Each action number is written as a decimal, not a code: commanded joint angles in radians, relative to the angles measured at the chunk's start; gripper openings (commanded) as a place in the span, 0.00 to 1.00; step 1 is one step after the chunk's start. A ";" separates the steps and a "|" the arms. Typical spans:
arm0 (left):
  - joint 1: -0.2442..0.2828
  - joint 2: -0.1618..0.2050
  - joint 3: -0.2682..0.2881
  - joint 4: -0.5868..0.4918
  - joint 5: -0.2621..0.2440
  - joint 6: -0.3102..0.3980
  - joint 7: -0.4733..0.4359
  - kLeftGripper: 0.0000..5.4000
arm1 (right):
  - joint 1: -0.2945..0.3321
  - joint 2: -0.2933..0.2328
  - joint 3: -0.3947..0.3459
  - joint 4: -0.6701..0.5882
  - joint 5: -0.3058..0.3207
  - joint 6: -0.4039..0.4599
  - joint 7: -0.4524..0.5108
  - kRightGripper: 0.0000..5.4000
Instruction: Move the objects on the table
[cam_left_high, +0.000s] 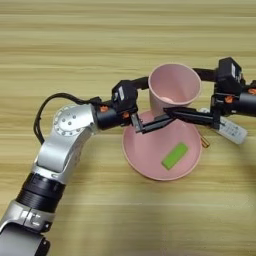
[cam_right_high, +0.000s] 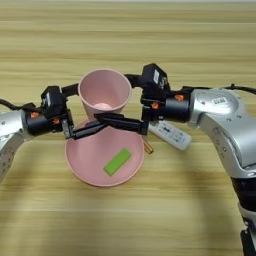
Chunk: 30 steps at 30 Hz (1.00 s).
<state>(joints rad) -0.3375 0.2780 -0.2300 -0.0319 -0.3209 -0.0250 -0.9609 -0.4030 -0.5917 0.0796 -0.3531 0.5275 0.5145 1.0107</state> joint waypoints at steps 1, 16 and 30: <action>-0.001 -0.004 -0.014 0.000 0.001 0.002 -0.011 0.76 | 0.003 -0.006 0.008 -0.006 -0.002 -0.001 -0.004 0.81; -0.002 -0.016 -0.005 0.018 0.000 -0.005 -0.001 0.76 | 0.021 -0.010 0.003 -0.002 0.000 -0.019 0.008 1.00; -0.004 -0.018 0.004 0.035 0.000 -0.013 -0.001 0.76 | 0.115 -0.038 -0.115 0.014 0.018 -0.071 0.000 1.00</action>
<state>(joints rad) -0.3366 0.2557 -0.2337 -0.0034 -0.3206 -0.0300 -0.9593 -0.3085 -0.6048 0.0041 -0.3451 0.5416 0.4612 1.0141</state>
